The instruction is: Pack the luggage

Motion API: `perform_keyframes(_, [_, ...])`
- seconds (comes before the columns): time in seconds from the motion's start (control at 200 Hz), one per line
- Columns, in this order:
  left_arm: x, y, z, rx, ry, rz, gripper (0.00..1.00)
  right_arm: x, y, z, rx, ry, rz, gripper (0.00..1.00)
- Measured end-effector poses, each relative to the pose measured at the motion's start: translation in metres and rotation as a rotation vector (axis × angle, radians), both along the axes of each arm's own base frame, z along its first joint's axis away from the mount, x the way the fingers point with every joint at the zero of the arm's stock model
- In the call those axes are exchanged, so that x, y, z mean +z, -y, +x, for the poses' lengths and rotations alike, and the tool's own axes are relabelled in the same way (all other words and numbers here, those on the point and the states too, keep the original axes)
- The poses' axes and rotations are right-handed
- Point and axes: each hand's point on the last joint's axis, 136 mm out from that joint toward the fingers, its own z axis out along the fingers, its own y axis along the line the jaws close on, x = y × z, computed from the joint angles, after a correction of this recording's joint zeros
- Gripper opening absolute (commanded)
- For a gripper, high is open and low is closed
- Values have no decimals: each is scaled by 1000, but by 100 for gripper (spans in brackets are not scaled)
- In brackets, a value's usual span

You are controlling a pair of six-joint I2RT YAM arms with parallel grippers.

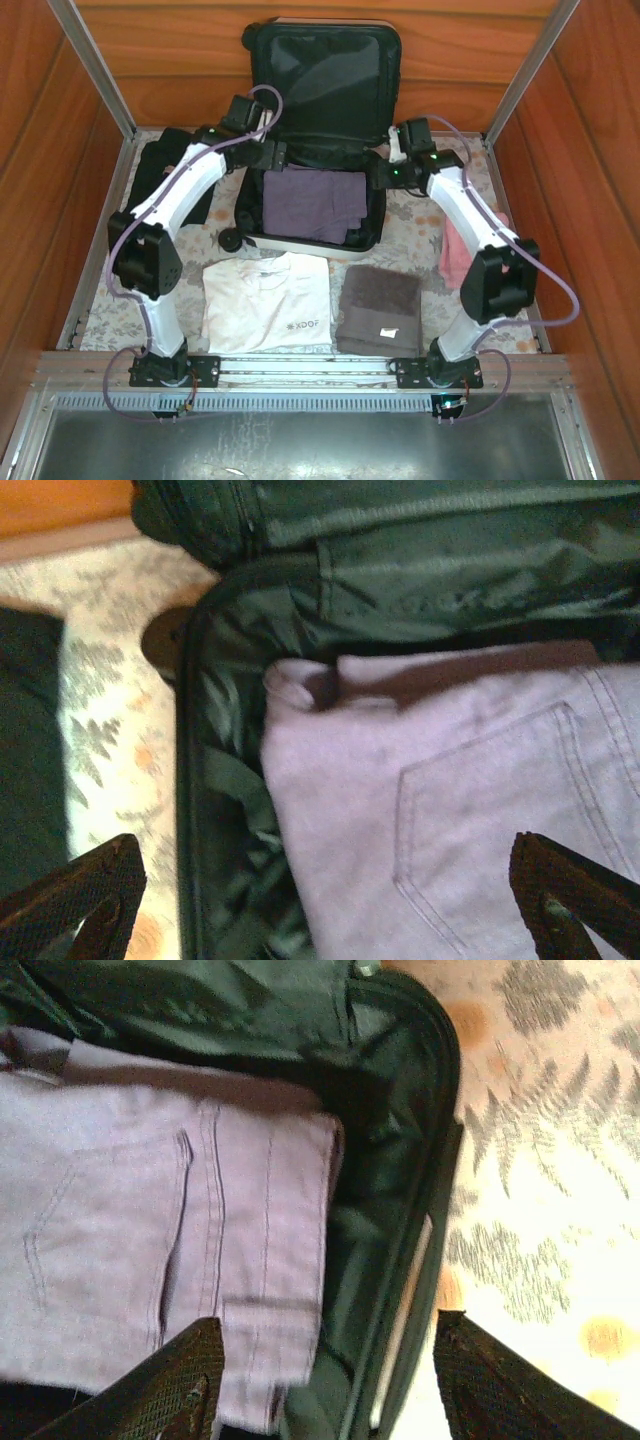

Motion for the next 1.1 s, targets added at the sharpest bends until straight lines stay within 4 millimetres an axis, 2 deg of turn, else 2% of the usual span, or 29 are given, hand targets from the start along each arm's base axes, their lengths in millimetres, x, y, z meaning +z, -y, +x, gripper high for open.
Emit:
perform_keyframes(0.155, [5, 0, -36, 28, 2, -91, 96, 6, 22, -60, -71, -30, 21, 66])
perform_keyframes(0.22, [10, 14, -55, 1, 6, -133, 95, 1, 31, -88, -107, -61, 39, 67])
perform_keyframes(0.32, [10, 47, -91, -71, -15, -200, 95, -14, 43, -128, -174, -132, 67, 67])
perform_keyframes(0.42, [-8, 73, -132, -136, -79, -243, 95, -37, 52, -163, -239, -212, 91, 68])
perform_keyframes(0.445, [-14, 78, -142, -150, -100, -250, 95, -44, 54, -173, -258, -239, 93, 74])
perform_keyframes(0.47, [-21, 81, -150, -158, -120, -255, 95, -51, 57, -181, -275, -260, 96, 77])
perform_keyframes(0.58, [-51, 90, -181, -178, -200, -268, 95, -76, 66, -212, -341, -348, 97, 77])
perform_keyframes(0.71, [-78, 98, -209, -194, -276, -273, 95, -94, 72, -232, -401, -389, 108, 77])
perform_keyframes(0.89, [-90, 99, -221, -158, -295, -305, 94, -107, 73, -241, -427, -398, 134, 74])
perform_keyframes(0.975, [-94, 81, -222, -65, -266, -309, 92, -107, 64, -238, -379, -407, 141, 74])
perform_keyframes(1.1, [-100, 31, -230, 140, -205, -298, 91, -91, 37, -233, -224, -367, 141, 75])
